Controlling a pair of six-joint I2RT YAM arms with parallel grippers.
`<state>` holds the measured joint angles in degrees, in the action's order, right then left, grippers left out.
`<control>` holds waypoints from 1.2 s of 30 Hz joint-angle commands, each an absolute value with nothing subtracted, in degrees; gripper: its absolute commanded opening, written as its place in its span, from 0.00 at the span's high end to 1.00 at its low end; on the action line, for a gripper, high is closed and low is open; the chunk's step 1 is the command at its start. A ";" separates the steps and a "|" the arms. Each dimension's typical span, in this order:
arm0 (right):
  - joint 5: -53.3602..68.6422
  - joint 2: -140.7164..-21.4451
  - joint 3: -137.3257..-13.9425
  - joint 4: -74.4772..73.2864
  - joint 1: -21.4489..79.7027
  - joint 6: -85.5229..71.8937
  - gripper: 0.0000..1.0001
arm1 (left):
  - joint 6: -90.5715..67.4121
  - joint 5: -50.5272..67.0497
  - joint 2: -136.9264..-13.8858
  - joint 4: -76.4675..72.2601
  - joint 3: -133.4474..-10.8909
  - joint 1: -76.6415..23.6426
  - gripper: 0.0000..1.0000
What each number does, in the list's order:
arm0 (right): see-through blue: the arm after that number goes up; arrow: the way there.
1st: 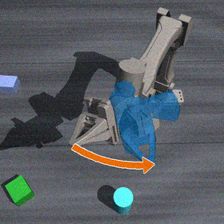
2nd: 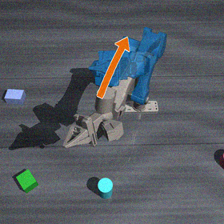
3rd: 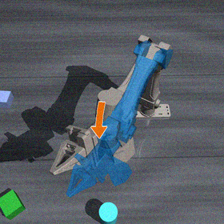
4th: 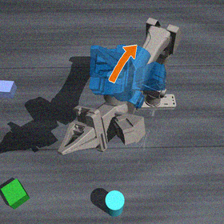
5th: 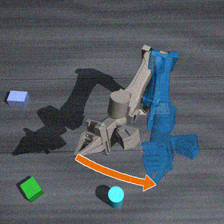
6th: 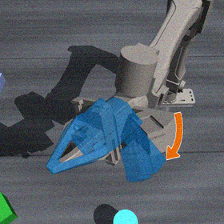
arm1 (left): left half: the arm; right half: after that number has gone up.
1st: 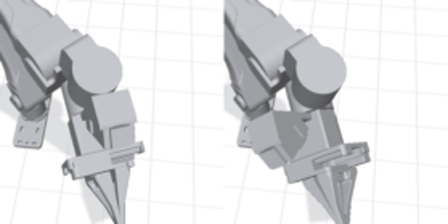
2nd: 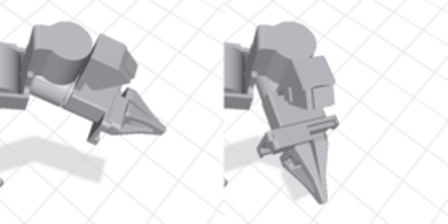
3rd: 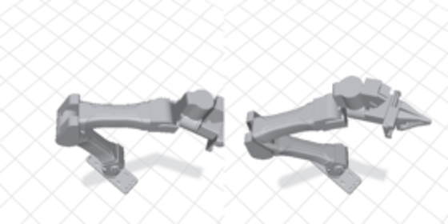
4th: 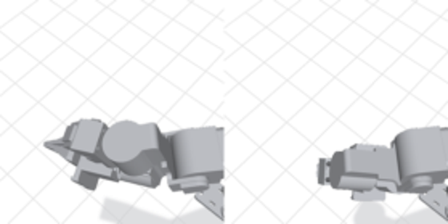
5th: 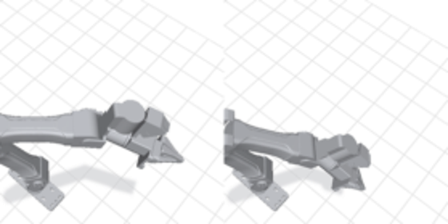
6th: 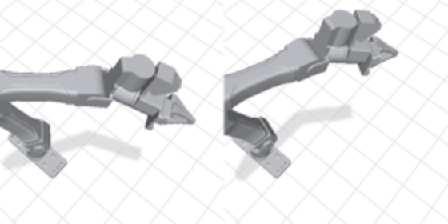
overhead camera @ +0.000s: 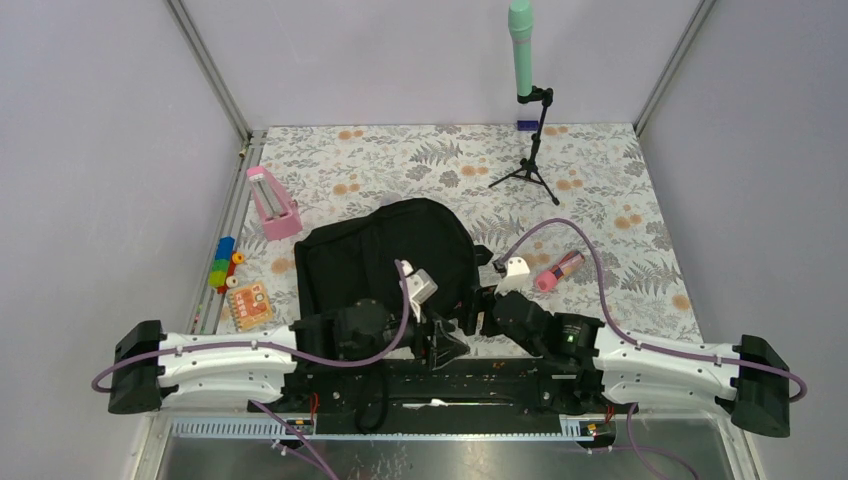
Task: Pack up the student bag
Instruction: Zip the student bag at the center of the board.
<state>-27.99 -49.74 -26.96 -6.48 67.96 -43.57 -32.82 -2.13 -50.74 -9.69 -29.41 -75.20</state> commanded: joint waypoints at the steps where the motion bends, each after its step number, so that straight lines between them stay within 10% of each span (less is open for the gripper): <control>1: -22.44 -52.37 -26.80 0.44 67.76 -40.57 0.26 | -35.28 -2.45 -57.30 -10.62 -30.98 -76.20 0.35; 9: -22.39 -56.82 -27.14 2.90 67.77 -40.03 0.44 | -34.73 -8.42 -62.21 -6.60 -32.05 -76.00 0.40; 18: -27.04 -55.31 -28.15 -3.65 67.76 -39.55 1.00 | -36.30 -12.23 -61.13 -7.20 -28.22 -70.15 0.49; 36: -26.78 -52.29 -27.69 -6.49 67.79 -39.23 1.00 | -31.38 -16.51 -64.19 -15.16 -27.51 -68.65 0.59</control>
<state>-25.85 -52.64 -26.81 -5.41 67.92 -39.70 -33.43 -14.26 -62.48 -9.28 -28.27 -69.10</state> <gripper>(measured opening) 0.018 0.423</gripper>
